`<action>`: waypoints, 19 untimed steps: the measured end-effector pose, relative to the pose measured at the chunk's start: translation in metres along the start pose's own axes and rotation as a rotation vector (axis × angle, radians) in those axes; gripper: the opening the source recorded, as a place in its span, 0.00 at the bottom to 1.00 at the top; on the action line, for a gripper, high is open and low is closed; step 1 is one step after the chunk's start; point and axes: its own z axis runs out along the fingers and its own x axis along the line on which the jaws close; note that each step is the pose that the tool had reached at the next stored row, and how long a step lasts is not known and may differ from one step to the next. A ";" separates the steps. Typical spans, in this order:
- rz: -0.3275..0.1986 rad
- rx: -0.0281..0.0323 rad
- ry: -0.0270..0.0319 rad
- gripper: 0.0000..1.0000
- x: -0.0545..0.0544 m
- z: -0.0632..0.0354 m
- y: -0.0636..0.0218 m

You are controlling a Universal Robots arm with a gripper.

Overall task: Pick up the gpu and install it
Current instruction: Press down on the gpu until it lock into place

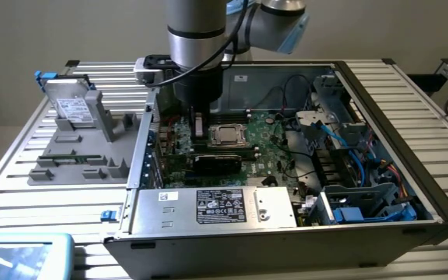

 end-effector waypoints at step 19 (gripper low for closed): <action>-0.001 -0.0126 -0.0152 0.12 -0.002 0.0179 -0.0131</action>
